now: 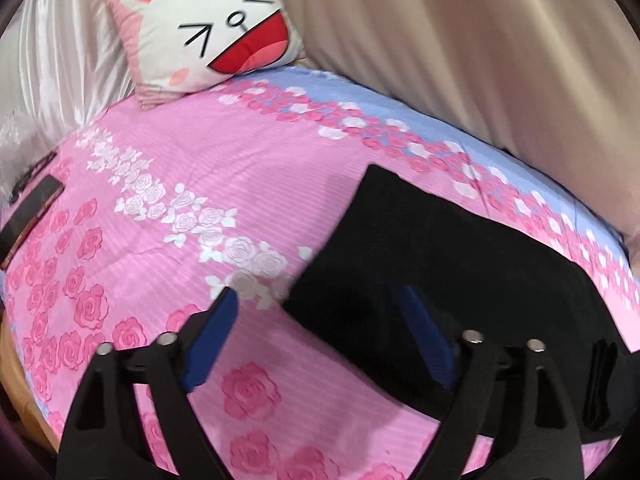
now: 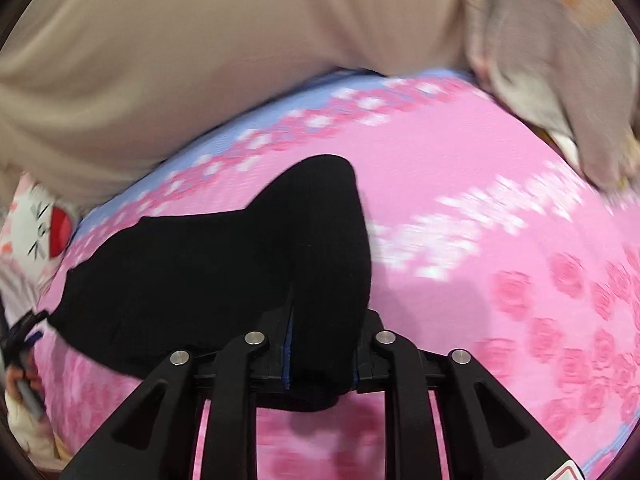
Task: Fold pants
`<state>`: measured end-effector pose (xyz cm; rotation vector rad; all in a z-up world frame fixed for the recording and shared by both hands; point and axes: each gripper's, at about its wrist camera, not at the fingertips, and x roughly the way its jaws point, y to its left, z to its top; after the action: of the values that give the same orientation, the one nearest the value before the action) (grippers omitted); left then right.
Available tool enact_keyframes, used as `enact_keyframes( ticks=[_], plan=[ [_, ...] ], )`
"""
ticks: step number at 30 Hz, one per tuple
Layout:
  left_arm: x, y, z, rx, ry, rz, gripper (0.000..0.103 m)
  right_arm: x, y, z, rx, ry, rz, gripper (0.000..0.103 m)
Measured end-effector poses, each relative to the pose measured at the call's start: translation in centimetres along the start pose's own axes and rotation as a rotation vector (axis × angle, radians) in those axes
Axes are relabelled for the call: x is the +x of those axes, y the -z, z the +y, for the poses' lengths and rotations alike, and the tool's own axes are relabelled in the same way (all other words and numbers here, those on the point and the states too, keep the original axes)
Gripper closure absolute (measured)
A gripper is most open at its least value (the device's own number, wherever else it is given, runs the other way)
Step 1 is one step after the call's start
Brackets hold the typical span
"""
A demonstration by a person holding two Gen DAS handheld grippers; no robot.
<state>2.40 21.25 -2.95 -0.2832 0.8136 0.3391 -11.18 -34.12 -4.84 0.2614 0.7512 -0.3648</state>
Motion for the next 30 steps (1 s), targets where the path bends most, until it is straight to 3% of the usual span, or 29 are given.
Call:
enact_keyframes(
  ticks=[2, 4, 5, 7, 8, 10, 11, 12, 13, 14, 16, 17, 18, 19, 20, 21, 23, 24, 27, 30],
  plan=[
    [-0.1, 0.5, -1.2, 0.033, -0.007, -0.013, 0.016, 1.3, 0.3, -1.3, 0.019, 0.072, 0.045, 0.066],
    [0.6, 0.8, -1.8, 0.039, -0.013, 0.021, 0.015, -0.3, 0.9, 1.3, -0.039, 0.165, -0.052, 0.063],
    [0.9, 0.9, -1.7, 0.025, -0.015, 0.037, 0.014, -1.1, 1.1, 3.2, -0.089, 0.175, -0.112, 0.054],
    [2.0, 1.1, -1.2, -0.029, -0.018, 0.078, 0.009, -3.0, 2.0, 7.8, -0.206, 0.131, -0.218, 0.034],
    [2.4, 1.3, -1.0, -0.047, -0.011, 0.093, 0.009, -3.1, 2.6, 10.6, -0.277, 0.037, -0.219, 0.034],
    [3.6, 1.5, -0.6, -0.083, 0.02, 0.138, 0.009, -1.2, 3.9, 15.9, -0.383, -0.156, -0.126, 0.035],
    [4.0, 1.5, -0.7, -0.092, 0.03, 0.137, 0.007, -0.2, 4.5, 17.5, -0.417, -0.199, -0.092, 0.038],
    [4.1, 1.4, -1.0, -0.077, 0.026, 0.125, 0.007, 1.5, 5.3, 19.4, -0.471, -0.218, -0.045, 0.042],
    [4.3, 1.2, -1.3, -0.065, 0.044, 0.128, 0.007, 3.1, 6.0, 20.8, -0.517, -0.188, -0.018, 0.053],
    [4.4, 1.2, -1.5, -0.058, 0.056, 0.123, 0.007, 4.3, 6.2, 21.3, -0.533, -0.158, -0.002, 0.075],
    [4.9, 1.0, -1.9, -0.042, 0.051, 0.105, 0.009, 6.8, 5.9, 21.2, -0.491, -0.173, 0.047, 0.078],
    [5.0, 0.9, -2.1, -0.038, 0.049, 0.094, 0.011, 6.9, 5.5, 21.0, -0.468, -0.186, 0.046, 0.086],
    [5.1, 0.8, -2.2, -0.031, 0.046, 0.077, 0.023, 6.9, 5.1, 21.1, -0.458, -0.185, 0.052, 0.087],
    [5.1, 0.7, -2.5, -0.017, 0.073, 0.064, 0.045, 6.9, 4.8, 21.2, -0.459, -0.187, 0.055, 0.087],
    [5.1, 0.4, -2.7, -0.014, 0.124, 0.069, 0.059, 6.7, 5.0, 21.5, -0.459, -0.188, 0.059, 0.083],
    [5.1, 0.2, -3.0, -0.022, 0.204, 0.099, 0.08, 6.8, 4.9, 21.5, -0.449, -0.195, 0.068, 0.081],
    [3.7, -0.2, -4.3, 0.026, 0.203, 0.061, 0.081, 6.3, 4.6, 20.5, -0.386, -0.236, 0.078, 0.062],
    [2.4, -0.4, -5.3, 0.073, 0.205, 0.022, 0.081, 5.7, 4.5, 19.8, -0.343, -0.263, 0.077, 0.058],
    [-2.6, -1.0, -8.9, 0.172, 0.296, -0.063, 0.081, 3.5, 3.6, 17.4, -0.229, -0.312, 0.027, 0.053],
    [-8.7, -0.9, -14.6, 0.304, 0.426, -0.143, 0.08, 1.1, 2.4, 14.7, -0.177, -0.276, -0.055, 0.047]
  ],
)
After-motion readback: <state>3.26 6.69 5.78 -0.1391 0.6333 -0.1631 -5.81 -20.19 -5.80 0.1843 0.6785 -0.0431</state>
